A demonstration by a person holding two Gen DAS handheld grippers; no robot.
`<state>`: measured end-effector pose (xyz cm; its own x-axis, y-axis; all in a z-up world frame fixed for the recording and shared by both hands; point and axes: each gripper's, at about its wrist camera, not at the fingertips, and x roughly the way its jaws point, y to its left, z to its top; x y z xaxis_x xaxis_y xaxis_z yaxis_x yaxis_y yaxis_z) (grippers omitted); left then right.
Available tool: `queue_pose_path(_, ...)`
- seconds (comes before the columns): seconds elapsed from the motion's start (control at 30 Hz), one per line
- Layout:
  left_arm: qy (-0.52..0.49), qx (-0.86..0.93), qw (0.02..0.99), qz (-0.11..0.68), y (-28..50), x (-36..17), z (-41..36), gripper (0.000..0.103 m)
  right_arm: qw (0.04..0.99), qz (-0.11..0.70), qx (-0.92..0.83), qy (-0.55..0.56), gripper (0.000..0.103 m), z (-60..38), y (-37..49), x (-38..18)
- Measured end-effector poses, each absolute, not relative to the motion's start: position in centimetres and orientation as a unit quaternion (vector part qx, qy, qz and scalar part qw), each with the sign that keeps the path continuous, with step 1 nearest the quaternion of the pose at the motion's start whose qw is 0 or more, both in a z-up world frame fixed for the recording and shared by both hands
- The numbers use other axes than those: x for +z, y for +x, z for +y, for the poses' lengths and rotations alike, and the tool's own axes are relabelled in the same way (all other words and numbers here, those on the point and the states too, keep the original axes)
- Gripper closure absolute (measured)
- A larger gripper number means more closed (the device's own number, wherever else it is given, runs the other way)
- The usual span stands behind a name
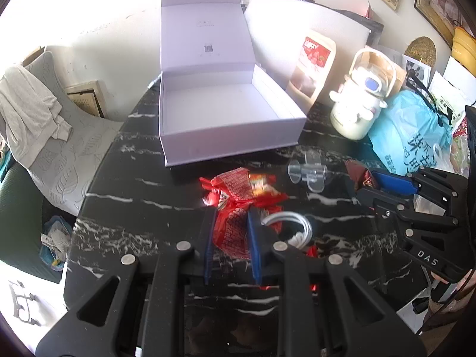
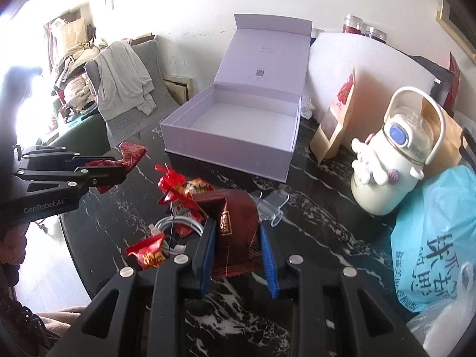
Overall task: Organize objects
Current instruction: 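Lift the red candy with the left tool while the right tool carries the brown chocolate toward the box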
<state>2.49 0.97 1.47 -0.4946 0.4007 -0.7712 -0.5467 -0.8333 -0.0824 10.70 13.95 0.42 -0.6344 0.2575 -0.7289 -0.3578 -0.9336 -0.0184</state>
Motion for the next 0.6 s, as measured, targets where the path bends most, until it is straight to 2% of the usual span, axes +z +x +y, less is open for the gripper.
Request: queue_pose_path(0.6,-0.4,0.863,0.286,0.118,-2.1,3.6,3.7,0.084,0.174,0.039,0.912,-0.371,0.074,16.3,6.2,3.3)
